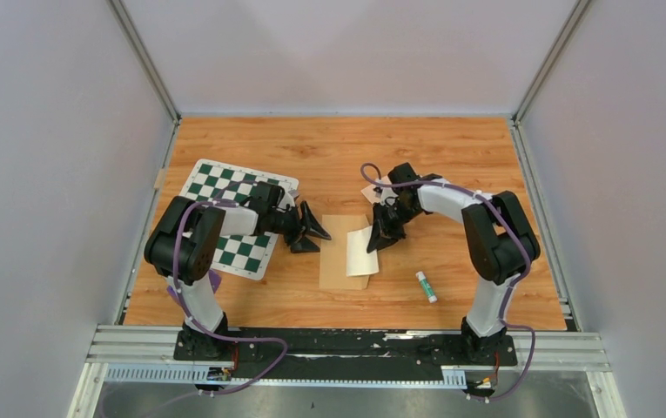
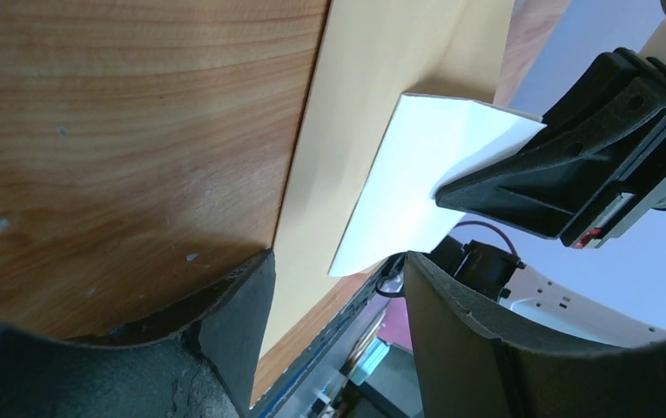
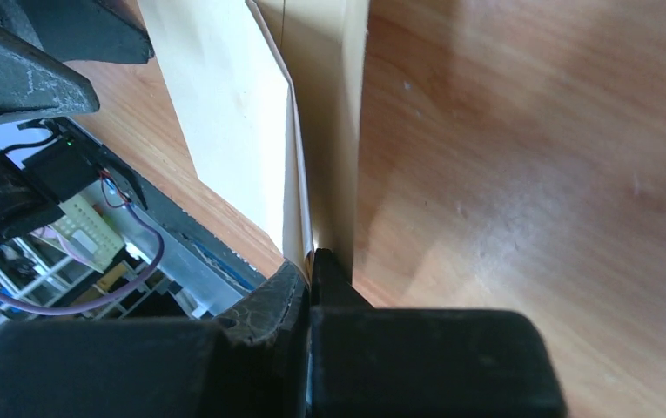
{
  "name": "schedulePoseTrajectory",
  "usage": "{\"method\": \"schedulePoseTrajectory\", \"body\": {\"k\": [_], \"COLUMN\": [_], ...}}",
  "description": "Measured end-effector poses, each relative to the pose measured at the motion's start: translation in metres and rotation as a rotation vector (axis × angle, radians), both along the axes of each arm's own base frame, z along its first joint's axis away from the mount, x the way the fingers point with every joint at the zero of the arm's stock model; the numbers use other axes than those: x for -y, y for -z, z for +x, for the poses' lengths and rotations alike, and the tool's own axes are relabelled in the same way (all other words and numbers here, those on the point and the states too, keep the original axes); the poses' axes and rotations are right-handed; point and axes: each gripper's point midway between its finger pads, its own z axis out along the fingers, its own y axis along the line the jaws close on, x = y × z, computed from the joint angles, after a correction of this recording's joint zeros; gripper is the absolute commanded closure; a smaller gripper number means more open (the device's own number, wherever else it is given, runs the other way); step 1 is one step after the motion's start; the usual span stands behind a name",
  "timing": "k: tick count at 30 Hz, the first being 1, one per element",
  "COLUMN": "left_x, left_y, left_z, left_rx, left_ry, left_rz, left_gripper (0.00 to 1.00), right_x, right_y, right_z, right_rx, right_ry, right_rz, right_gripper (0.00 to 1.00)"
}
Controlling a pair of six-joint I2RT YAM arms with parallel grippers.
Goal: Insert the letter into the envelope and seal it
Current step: Place the letter in the envelope.
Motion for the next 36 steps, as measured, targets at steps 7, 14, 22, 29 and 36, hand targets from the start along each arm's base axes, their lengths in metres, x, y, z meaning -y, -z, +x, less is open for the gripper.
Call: {"method": "schedulePoseTrajectory", "body": {"k": [7, 14, 22, 29, 36], "left_x": [0.0, 0.0, 0.001, 0.001, 0.001], "left_y": [0.0, -0.001, -0.001, -0.001, -0.001], "left_z": [0.0, 0.0, 0.001, 0.0, 0.0], "left_rx": [-0.003, -0.005, -0.005, -0.003, -0.002], "left_ry": [0.001, 0.001, 0.005, 0.006, 0.006], "left_rz": [0.002, 0.004, 0.013, 0.016, 0.015], "left_gripper": [0.32, 0.32, 0.31, 0.31, 0.31], "right_x": [0.008, 0.01, 0.017, 0.022, 0.017], "right_y": [-0.014, -0.037, -0.045, -0.032, -0.017], "right_z": [0.004, 0.037, 0.037, 0.019, -0.003], "right_rx": [-0.021, 0.092, 0.12, 0.102, 0.076], "right_ry": [0.093, 0.137, 0.135, 0.105, 0.057], "right_rz": [-0.101, -0.161, -0.207, -0.249, -0.273], "right_gripper": [1.0, 1.0, 1.0, 1.0, 1.0]}}
